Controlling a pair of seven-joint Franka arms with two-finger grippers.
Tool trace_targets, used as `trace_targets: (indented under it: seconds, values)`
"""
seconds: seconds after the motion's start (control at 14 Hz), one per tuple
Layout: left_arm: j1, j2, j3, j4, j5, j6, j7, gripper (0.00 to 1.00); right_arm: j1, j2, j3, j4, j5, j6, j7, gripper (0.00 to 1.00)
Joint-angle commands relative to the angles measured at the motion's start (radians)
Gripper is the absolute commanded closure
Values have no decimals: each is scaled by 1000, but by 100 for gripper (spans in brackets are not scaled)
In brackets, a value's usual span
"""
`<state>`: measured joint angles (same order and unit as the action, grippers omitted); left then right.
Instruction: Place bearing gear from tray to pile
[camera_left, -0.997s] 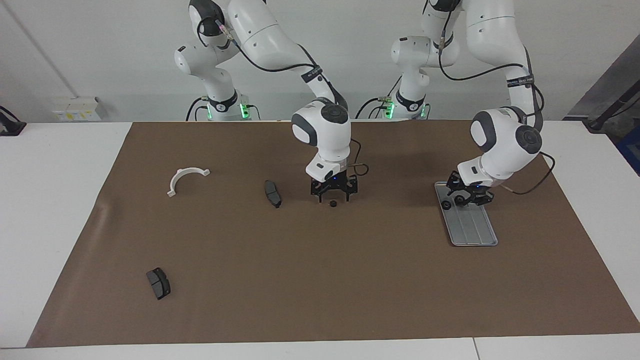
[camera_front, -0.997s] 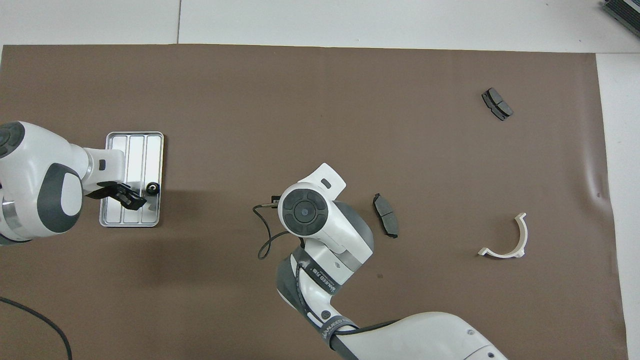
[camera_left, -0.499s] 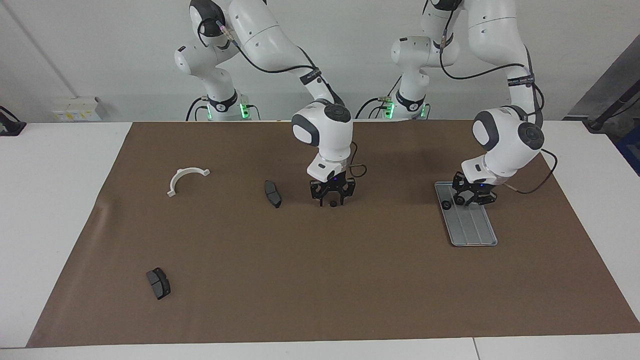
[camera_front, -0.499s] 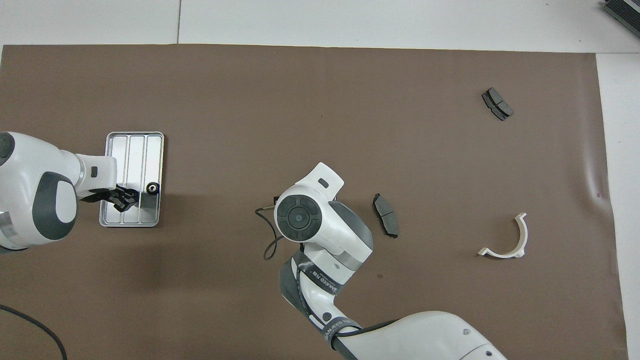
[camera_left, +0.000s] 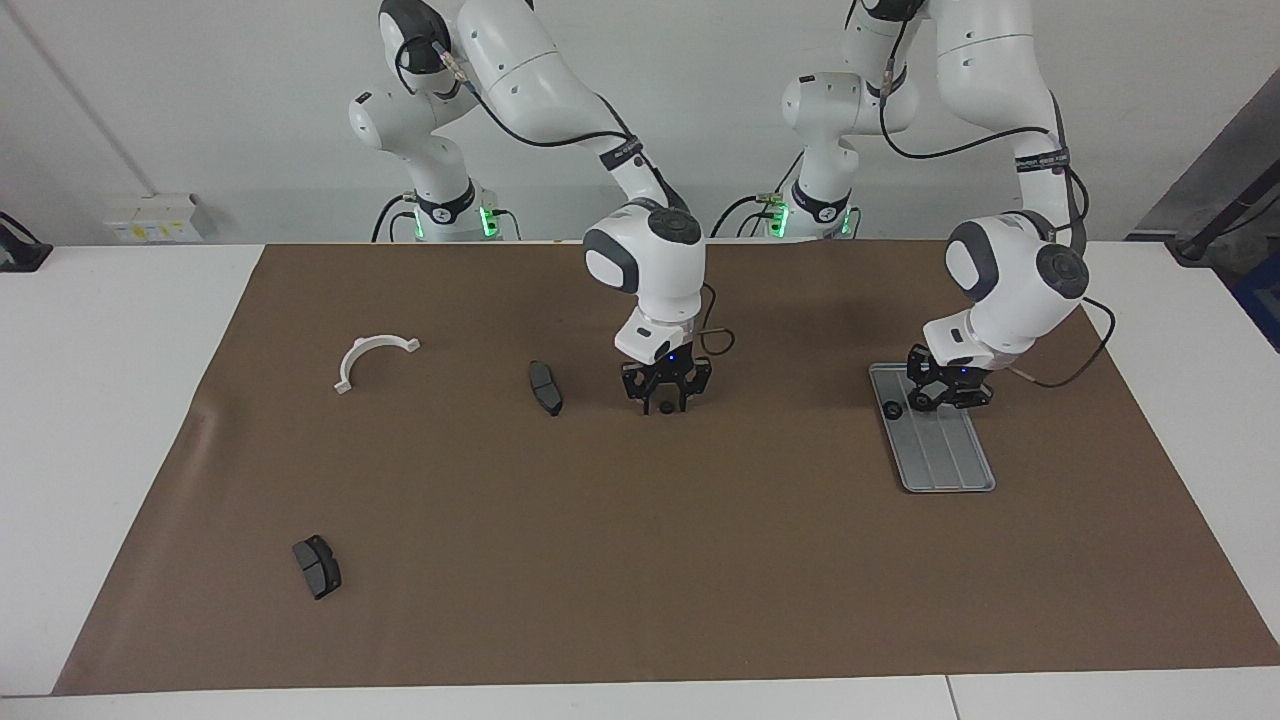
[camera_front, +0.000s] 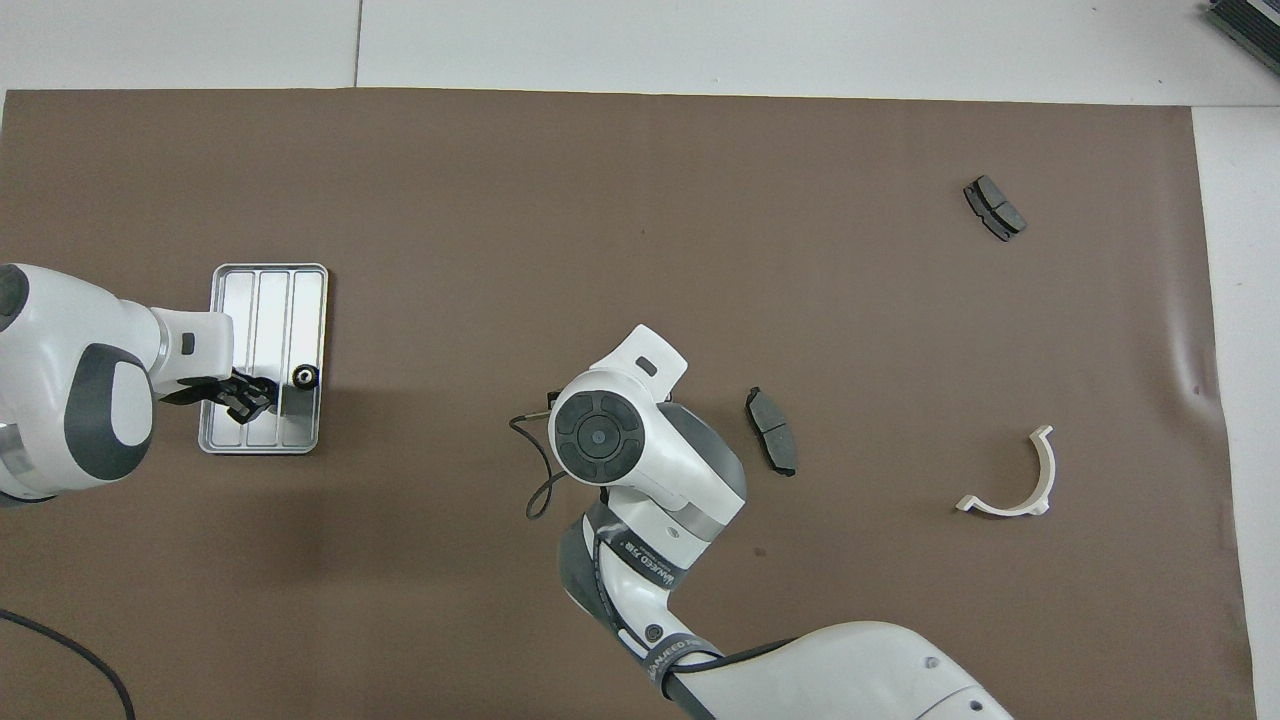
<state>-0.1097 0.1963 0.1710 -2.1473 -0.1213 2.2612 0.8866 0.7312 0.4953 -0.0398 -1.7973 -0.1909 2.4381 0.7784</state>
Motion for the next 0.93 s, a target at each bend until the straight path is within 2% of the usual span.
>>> trace_targets:
  seconds: [0.0, 0.14, 0.36, 0.57, 0.64, 0.85]
  values:
    - [-2, -9, -1, 41, 11, 1, -20, 100, -6, 3, 1, -10, -27, 29, 21, 49]
    - [-10, -8, -2, 117, 11, -58, -118, 100, -6, 3, 1, -10, -27, 27, 21, 53]
    - [-71, 9, -1, 230, 12, -162, -347, 100, -6, 3, 1, -10, -25, 27, 22, 73]
    - [-169, 9, -1, 241, 14, -172, -675, 100, -9, 5, 3, -8, -13, 27, 22, 89]
    - [-195, 9, -1, 242, 12, -169, -769, 100, -10, 5, 3, -7, -13, 27, 24, 97]
    - [-232, 11, -4, 242, 14, -160, -912, 100, -18, 0, 1, 4, -13, 9, 18, 100]
